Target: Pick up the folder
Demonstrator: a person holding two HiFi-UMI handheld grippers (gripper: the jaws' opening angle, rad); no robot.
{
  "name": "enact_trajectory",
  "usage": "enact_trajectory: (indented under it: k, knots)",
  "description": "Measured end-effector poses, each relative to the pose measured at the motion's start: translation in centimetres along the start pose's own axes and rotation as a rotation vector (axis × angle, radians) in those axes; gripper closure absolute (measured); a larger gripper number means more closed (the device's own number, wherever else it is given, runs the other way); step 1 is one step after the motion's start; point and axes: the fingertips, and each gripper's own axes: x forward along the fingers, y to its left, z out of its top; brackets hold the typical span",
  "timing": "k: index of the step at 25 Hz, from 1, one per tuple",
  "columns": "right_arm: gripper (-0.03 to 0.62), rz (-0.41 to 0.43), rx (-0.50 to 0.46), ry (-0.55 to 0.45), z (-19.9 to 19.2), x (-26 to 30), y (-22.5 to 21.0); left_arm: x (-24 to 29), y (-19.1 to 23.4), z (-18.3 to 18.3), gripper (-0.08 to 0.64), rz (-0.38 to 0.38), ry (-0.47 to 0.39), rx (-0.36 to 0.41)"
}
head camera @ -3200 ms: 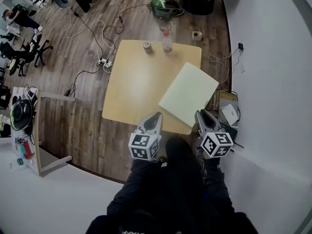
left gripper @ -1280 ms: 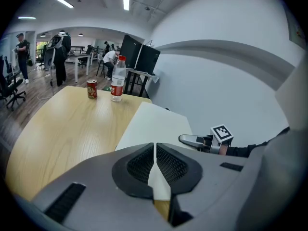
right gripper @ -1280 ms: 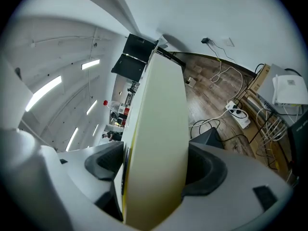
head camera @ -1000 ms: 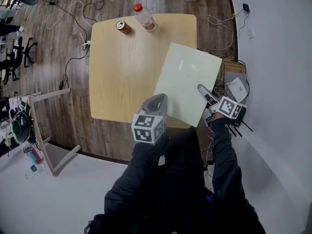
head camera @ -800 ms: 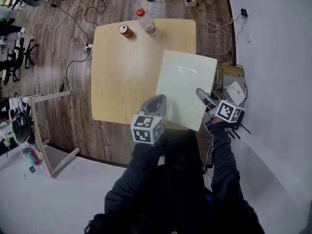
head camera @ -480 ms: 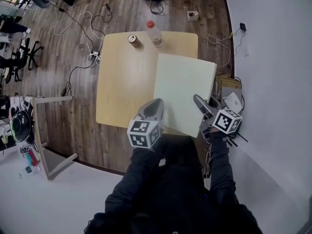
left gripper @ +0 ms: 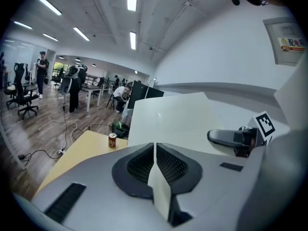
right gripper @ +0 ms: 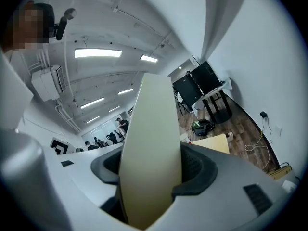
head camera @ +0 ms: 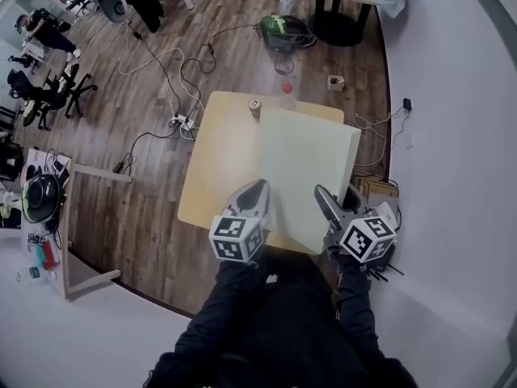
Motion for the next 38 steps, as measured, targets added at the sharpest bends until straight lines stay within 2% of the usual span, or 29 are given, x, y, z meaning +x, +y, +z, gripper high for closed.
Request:
enact_trajectory:
  k: [3,10,14,21,26,38]
  knots:
    - [0.302,-0.011,-0.057,-0.015,1.3,0.7,3.5,-2.2,1.0,1.9,0.515,0.014,-0.050,-0.006]
    - [0.302,-0.033,-0.299,-0.044,4.0,1.8,10.8,-6.7,3.0,5.6,0.515,0.039,-0.154,-0.014]
    - [0.302,-0.021,-0.385,-0.073,5.2,2.2,14.0,-8.7,4.5,7.4,0.515,0.063,-0.202,-0.012]
    - [0.302,-0.016,-0.487,-0.121,6.7,2.9,17.6,-10.9,5.0,10.5,0.515,0.089,-0.284,0.039]
    - [0.302,-0.013,-0.539,-0.136,7.1,3.3,19.6,-12.0,5.7,11.8,0.515,0.114,-0.312,0.057]
    - [0.302,-0.006,-0.580,-0.147,7.8,3.3,20.0,-12.1,5.5,12.9,0.515,0.139,-0.340,0.070]
